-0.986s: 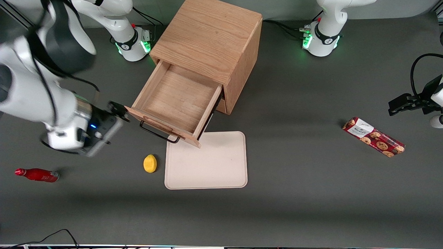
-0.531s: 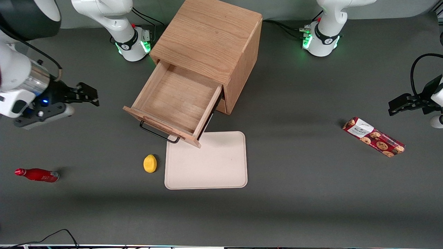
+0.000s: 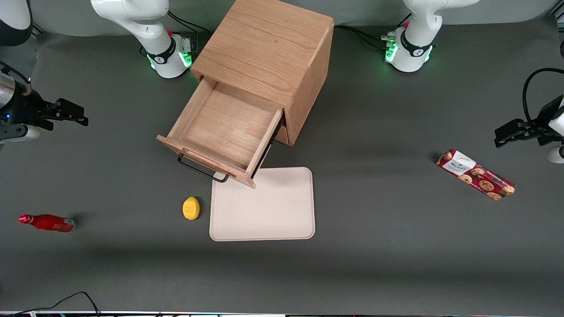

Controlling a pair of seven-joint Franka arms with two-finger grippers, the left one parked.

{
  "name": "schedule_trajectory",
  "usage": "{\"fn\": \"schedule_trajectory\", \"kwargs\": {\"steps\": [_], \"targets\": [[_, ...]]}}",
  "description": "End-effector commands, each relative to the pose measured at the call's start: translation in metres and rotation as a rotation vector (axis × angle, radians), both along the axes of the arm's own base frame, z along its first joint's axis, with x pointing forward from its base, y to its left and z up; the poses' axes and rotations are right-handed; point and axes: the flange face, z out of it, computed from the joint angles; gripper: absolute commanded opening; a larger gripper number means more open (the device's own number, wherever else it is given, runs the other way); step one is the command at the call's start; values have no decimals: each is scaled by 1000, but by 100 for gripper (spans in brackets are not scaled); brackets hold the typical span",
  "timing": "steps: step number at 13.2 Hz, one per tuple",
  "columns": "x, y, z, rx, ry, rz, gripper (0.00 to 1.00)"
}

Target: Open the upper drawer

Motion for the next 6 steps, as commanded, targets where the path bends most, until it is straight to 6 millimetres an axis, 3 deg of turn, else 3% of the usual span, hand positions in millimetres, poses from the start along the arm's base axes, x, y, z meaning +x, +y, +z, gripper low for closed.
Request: {"fn": "schedule_trajectory", "kwargs": {"steps": [1, 6], "targets": [[-7, -6, 7, -18, -25, -31, 100], [-1, -10, 31, -57, -78, -34, 100]]}}
